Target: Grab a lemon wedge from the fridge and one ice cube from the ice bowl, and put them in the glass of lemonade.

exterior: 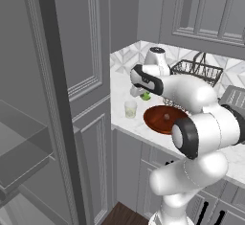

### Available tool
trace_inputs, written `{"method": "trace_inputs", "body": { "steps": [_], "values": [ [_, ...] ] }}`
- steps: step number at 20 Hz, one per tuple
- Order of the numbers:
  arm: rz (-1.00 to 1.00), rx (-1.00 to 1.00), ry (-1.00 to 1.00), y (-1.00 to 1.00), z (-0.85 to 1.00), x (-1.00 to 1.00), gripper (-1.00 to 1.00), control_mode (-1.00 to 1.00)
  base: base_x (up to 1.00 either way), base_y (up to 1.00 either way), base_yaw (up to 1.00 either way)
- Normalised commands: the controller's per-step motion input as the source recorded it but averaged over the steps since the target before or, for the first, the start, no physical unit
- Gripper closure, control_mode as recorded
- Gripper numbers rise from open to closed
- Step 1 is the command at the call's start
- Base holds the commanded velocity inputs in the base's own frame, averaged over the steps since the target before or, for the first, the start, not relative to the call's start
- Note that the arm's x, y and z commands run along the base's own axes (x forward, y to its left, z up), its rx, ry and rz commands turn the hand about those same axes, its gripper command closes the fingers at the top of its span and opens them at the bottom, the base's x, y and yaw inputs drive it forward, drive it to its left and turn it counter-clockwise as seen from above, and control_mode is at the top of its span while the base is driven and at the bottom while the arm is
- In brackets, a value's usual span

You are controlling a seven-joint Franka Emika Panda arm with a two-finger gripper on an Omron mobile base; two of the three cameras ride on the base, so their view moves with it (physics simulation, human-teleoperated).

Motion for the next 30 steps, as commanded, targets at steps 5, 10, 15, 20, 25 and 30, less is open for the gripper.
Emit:
{"method": "trace_inputs", "body": {
  "steps": [5, 10, 15, 20, 25, 30],
  "values": [
    [0.0, 0.0, 0.0, 0.0, -0.03, 0.32, 1.0, -1.0, 0.0, 0.0, 0.0],
    [0.0, 0.0, 0.0, 0.0, 0.0, 0.34, 1.0, -1.0, 0.0, 0.0, 0.0],
    [0.0, 0.0, 0.0, 0.0, 0.0, 0.21, 1.0, -1.0, 0.0, 0.0, 0.0],
    [0.0, 0.0, 0.0, 0.0, 0.0, 0.31, 1.0, -1.0, 0.0, 0.0, 0.0],
    [0.03, 0.0, 0.06, 0.01, -0.02, 0.27, 1.0, -1.0, 0.0, 0.0, 0.0],
    [0.05, 0.0, 0.05, 0.15, 0.0, 0.22, 1.0, -1.0, 0.0, 0.0, 0.0]
  ]
}}
